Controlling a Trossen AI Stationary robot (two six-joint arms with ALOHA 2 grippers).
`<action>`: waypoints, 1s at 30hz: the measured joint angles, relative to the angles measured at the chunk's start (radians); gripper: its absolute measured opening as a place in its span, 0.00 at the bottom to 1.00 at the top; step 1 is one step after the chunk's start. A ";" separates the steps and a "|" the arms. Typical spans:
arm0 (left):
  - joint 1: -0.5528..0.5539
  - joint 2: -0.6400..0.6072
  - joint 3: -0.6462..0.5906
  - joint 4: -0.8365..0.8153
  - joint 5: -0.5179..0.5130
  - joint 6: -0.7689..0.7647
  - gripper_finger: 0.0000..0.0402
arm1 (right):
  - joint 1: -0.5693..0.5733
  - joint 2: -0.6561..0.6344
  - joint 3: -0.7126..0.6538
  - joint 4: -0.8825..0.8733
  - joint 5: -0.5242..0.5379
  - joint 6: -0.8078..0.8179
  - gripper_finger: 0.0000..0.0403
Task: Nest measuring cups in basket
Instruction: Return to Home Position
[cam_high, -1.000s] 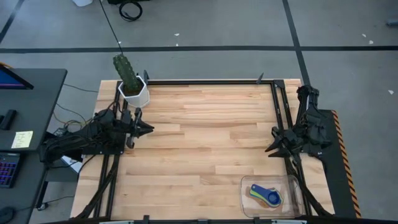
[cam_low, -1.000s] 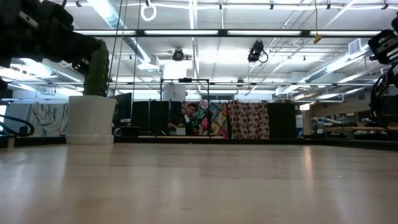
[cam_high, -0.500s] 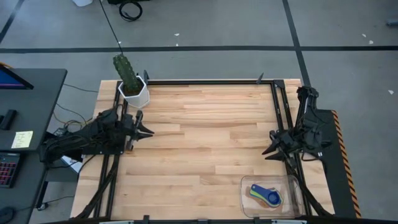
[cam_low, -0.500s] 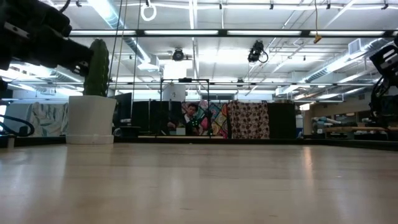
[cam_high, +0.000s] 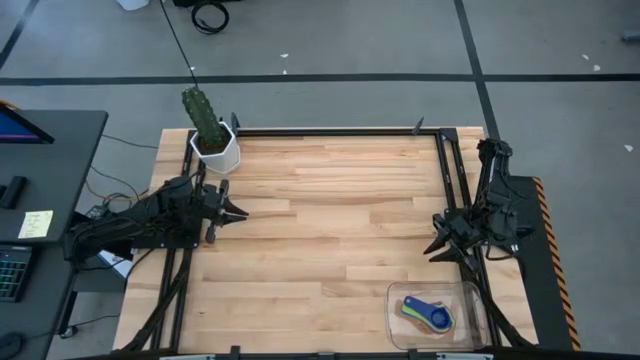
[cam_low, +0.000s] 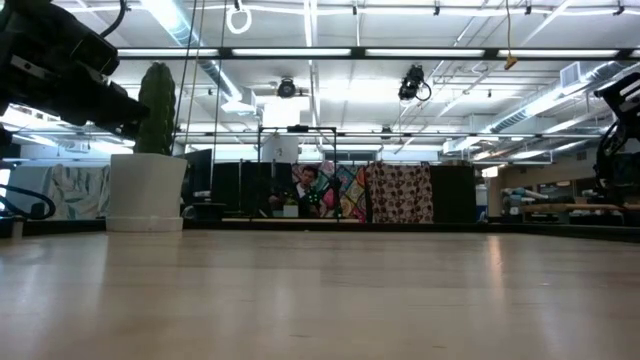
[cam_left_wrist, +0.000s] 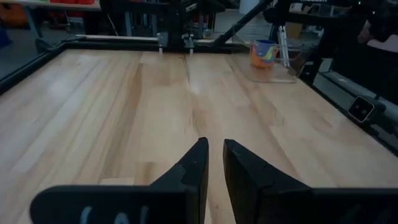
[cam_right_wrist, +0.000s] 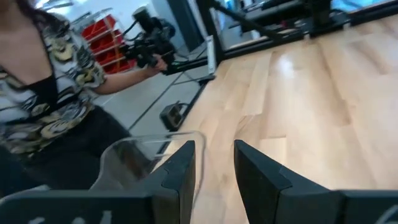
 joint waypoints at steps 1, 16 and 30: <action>0.000 0.000 0.000 0.000 0.000 -0.007 0.13 | 0.000 0.000 0.000 0.003 -0.018 0.002 0.28; 0.000 0.000 0.000 0.000 0.000 -0.010 0.13 | 0.000 0.000 -0.002 0.149 -0.103 0.000 0.28; 0.000 0.000 -0.001 0.007 0.000 -0.011 0.13 | 0.000 0.000 -0.002 0.148 -0.102 0.000 0.28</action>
